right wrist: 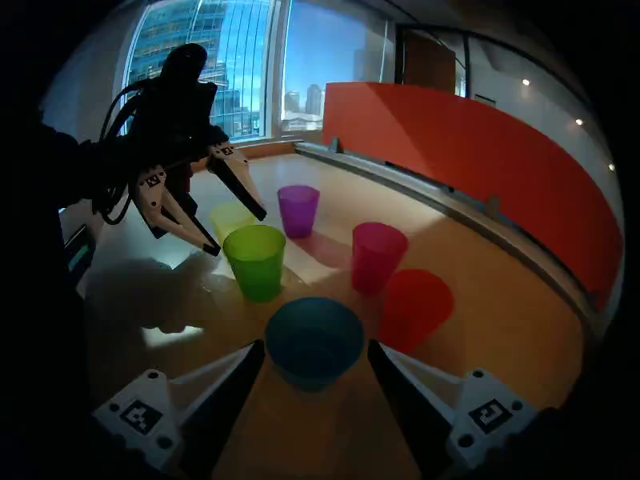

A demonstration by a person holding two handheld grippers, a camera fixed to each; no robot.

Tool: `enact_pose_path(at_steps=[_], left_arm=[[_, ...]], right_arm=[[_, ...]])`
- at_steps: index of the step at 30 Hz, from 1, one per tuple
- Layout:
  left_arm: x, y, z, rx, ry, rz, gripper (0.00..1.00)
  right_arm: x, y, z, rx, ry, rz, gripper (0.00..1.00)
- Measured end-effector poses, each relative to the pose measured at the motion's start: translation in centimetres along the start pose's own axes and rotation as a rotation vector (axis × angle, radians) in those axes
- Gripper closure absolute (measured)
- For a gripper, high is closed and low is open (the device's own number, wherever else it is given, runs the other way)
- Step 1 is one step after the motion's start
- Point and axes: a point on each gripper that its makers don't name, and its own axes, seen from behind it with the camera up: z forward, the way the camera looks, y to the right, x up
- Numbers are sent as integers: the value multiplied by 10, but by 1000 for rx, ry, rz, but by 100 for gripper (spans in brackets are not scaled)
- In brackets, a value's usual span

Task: Pour water

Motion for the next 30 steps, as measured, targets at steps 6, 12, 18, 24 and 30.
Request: enact_pose_path(at_steps=[6, 12, 18, 24, 30], left_arm=[[-4, -2, 9, 1, -28, 9, 1], [-4, -1, 17, -8, -41, 11, 1], [-4, 1, 25, -10, -50, 21, 1], [-5, 2, 31, -12, -60, 25, 1], [-7, 1, 36, -6, -66, 28, 1]], right_arm=[[-2, 1, 3, 3, -4, -1, 0], [-4, 1, 7, 6, -9, -4, 0], [-5, 1, 12, 9, -10, -4, 0], [-6, 2, 18, 12, -11, -2, 0], [-6, 1, 22, 16, -9, -3, 0]])
